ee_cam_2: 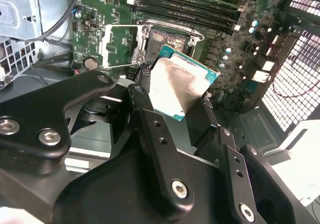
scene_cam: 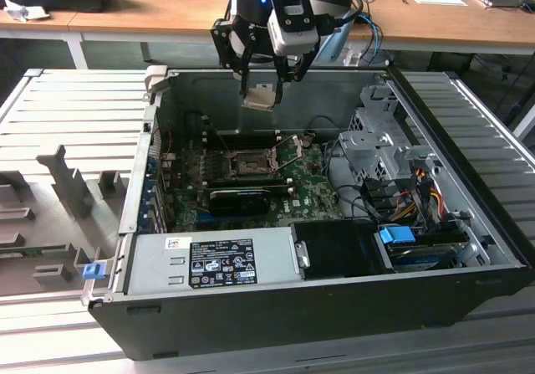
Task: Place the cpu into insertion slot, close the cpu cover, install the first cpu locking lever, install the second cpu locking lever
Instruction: 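Place the cpu into insertion slot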
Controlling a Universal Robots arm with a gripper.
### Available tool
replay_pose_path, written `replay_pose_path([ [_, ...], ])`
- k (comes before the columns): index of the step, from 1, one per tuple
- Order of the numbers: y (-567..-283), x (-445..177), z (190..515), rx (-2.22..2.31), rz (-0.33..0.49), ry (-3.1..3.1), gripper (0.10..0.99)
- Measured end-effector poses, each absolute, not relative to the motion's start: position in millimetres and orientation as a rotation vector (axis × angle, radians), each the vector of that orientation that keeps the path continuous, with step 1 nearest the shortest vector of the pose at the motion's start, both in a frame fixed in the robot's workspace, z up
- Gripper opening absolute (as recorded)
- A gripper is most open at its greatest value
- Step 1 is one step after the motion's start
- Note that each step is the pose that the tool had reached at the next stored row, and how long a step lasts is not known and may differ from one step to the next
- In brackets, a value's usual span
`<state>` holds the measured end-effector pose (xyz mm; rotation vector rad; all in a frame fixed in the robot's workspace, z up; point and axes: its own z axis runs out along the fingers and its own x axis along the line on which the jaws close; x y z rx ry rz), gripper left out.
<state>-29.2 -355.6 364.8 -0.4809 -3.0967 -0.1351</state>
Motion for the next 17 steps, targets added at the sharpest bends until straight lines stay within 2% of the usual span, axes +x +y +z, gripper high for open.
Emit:
replay_pose_path([
  [17,-355.6,-29.2,363.6,-0.562,-0.135,-3.085,0.525],
])
